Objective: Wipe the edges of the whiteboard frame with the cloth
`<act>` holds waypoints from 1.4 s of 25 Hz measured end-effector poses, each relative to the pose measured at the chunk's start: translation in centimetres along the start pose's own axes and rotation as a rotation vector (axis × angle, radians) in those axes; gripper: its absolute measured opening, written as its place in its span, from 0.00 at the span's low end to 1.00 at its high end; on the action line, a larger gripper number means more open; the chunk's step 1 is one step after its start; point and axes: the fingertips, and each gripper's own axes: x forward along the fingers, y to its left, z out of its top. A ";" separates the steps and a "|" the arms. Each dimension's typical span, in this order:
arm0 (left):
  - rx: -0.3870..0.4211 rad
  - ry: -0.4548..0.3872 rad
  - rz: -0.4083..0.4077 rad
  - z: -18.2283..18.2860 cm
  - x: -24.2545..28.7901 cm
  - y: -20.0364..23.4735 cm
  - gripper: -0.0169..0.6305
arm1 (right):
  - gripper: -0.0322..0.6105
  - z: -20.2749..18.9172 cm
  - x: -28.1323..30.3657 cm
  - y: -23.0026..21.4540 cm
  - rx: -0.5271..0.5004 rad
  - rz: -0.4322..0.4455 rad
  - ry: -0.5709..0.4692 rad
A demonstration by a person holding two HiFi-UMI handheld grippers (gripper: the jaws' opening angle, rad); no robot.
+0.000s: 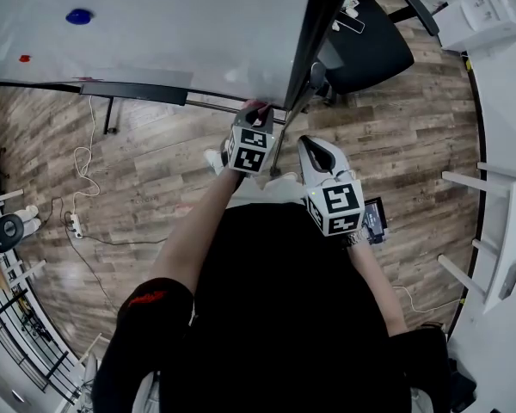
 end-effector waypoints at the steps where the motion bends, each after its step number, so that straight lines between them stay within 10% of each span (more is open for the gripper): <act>1: 0.002 0.000 -0.003 0.0 0.1 -0.1 0.05 | 0.05 0.0 0.0 0.0 0.000 -0.001 -0.001; 27: 0.060 -0.121 -0.299 0.5 -4.3 -2.7 0.05 | 0.05 2.3 1.6 2.1 0.023 -0.123 -0.050; 35: 0.106 -0.221 -0.302 1.3 -10.1 5.5 0.05 | 0.05 5.8 6.5 6.8 0.045 -0.165 -0.094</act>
